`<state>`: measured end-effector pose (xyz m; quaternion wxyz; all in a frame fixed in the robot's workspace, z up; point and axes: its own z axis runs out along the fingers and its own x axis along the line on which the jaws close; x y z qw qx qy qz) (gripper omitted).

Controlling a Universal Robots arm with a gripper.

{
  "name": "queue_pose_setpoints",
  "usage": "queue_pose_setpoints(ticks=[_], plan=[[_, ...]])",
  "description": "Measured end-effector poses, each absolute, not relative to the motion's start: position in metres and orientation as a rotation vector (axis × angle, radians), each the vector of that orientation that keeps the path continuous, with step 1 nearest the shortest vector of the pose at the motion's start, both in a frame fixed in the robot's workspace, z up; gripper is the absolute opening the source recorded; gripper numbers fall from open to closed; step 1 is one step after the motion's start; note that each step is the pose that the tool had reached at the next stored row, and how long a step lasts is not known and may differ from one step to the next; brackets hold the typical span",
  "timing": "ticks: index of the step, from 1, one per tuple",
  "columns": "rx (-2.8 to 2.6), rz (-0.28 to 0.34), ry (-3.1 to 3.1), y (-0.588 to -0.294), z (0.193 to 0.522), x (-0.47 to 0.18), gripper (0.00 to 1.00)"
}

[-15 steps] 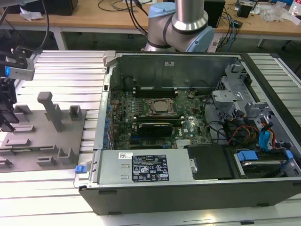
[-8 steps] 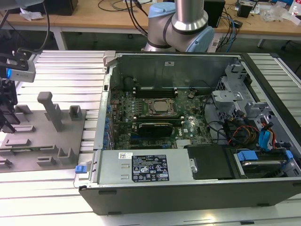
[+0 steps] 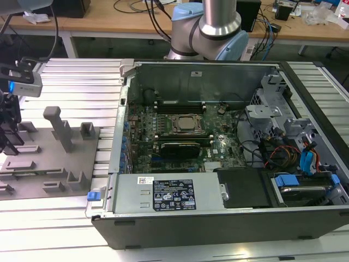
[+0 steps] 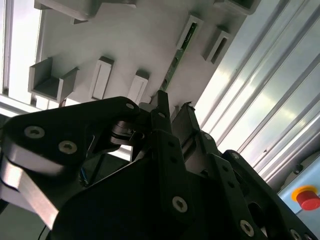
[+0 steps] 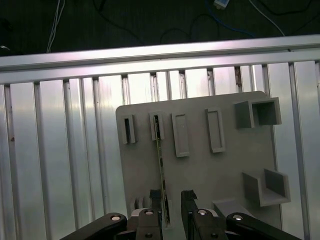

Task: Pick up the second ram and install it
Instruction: 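Pick up the second ram and move it above second insertion slot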

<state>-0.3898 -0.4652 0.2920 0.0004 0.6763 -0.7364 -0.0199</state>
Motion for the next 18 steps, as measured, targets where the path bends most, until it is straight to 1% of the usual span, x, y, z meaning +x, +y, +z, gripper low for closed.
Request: queue_pose_setpoints(ticks=[18], plan=[[2.124,-0.062,-2.313,-0.4652,0.285,-0.3898,0.3]])
